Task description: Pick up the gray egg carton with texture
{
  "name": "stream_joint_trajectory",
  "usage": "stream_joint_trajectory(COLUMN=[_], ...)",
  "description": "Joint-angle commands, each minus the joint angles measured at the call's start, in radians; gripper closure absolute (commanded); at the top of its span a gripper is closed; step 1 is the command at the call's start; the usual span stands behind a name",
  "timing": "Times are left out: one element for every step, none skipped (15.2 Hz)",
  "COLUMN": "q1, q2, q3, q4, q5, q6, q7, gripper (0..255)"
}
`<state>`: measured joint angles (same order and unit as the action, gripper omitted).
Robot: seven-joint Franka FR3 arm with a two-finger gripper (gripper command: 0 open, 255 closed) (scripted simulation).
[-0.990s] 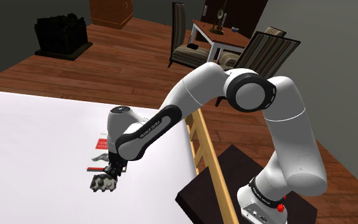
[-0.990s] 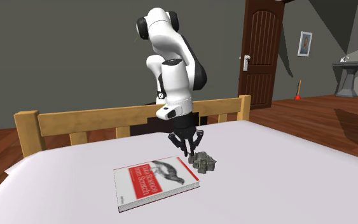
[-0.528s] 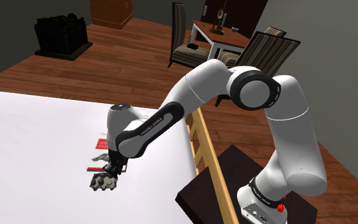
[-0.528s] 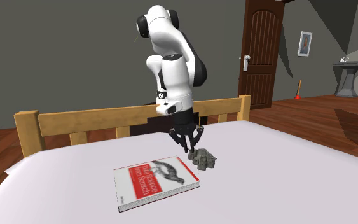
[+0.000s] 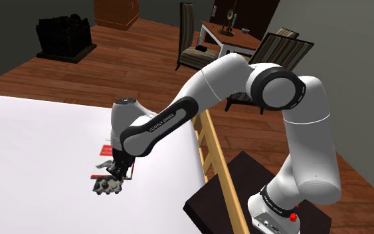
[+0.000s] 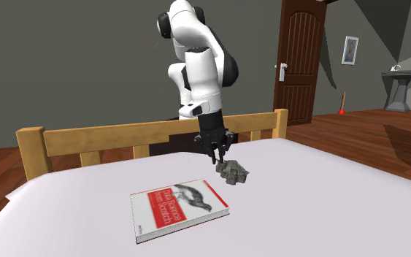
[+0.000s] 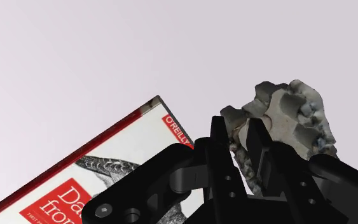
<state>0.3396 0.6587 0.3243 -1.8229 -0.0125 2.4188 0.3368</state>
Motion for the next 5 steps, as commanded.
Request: stream_joint_trajectory(q1=[-0.005,-0.007,-0.008,-0.009,-0.009], q2=[-0.021,-0.032,-0.041,-0.043,-0.043], q3=[0.005,0.007,0.009,0.009,0.009], q4=[-0.003,-0.004,-0.005,-0.005,-0.005], q5=[0.005,0.007,0.009,0.010,0.010], q6=[-0.018,-0.027,-0.036,-0.037,-0.037], q7=[-0.001,-0.001,0.000,0.000,0.000], gripper=[255,255,255,255,255])
